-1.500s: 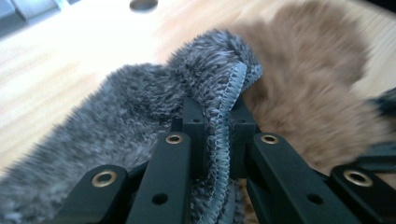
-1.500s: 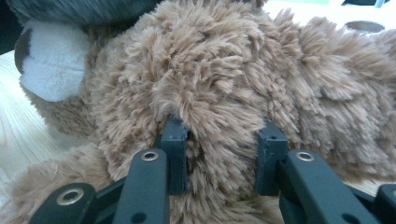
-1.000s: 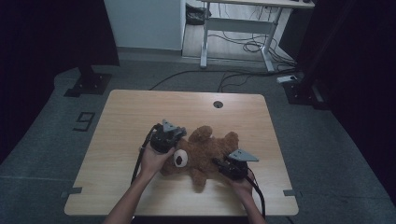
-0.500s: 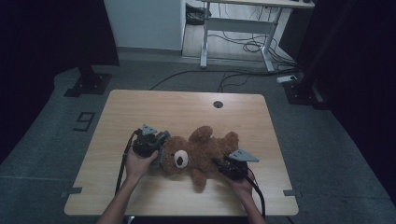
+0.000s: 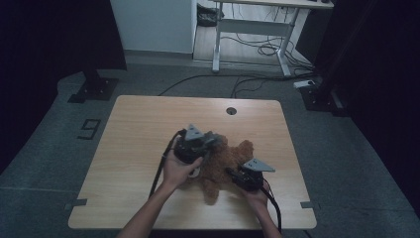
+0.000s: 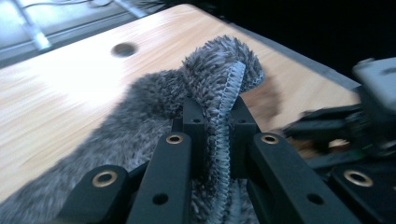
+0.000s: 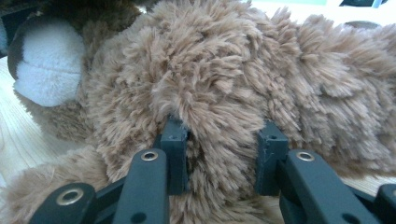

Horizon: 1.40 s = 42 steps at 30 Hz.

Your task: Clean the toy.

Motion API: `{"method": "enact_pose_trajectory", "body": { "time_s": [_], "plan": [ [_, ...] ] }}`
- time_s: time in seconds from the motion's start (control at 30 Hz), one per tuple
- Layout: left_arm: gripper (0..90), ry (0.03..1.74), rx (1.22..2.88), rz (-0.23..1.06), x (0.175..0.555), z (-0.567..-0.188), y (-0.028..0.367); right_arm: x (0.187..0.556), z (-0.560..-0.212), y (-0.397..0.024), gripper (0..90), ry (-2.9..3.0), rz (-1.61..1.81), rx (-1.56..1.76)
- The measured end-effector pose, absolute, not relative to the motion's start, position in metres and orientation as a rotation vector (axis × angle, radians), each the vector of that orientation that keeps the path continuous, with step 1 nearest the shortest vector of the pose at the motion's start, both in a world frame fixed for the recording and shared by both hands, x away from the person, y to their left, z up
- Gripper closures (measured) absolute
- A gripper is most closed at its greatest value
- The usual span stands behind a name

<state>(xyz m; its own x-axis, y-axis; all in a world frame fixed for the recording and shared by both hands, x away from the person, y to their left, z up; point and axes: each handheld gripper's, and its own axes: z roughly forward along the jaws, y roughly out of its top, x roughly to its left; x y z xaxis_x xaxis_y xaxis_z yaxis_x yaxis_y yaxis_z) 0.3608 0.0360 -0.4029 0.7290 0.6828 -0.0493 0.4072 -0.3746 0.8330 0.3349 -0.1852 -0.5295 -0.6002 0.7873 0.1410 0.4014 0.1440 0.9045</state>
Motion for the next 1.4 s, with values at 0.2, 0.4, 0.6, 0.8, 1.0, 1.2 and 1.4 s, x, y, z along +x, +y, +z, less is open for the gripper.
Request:
{"method": "enact_pose_trajectory", "body": {
  "time_s": [0.2, 0.4, 0.6, 0.8, 1.0, 1.2, 1.4],
  "plan": [
    [81.2, 0.763, 2.061, 0.367, 0.363, -0.405, -0.024, 0.334, -0.53, -0.185, 63.9, 2.055, 1.445, 1.142],
    [81.2, 0.809, 2.181, 0.338, 0.388, -0.431, -0.059, 0.332, -0.531, -0.184, 63.9, 2.043, 1.443, 1.14],
    [80.8, 0.809, 2.261, 0.362, 0.394, -0.45, -0.064, 0.332, -0.532, -0.184, 63.9, 2.048, 1.438, 1.141],
    [80.9, 0.852, 2.246, 0.371, 0.397, -0.446, -0.054, 0.332, -0.532, -0.183, 63.8, 2.045, 1.432, 1.14],
    [81.0, 0.894, 2.225, 0.415, 0.402, -0.443, -0.035, 0.332, -0.532, -0.183, 63.9, 2.042, 1.433, 1.143],
    [81.0, 0.975, 2.231, 0.507, 0.408, -0.446, -0.004, 0.333, -0.532, -0.183, 63.9, 2.037, 1.434, 1.146],
    [81.0, 1.042, 2.191, 0.425, 0.411, -0.454, 0.034, 0.333, -0.532, -0.182, 63.8, 2.039, 1.43, 1.143]
  ]
}}
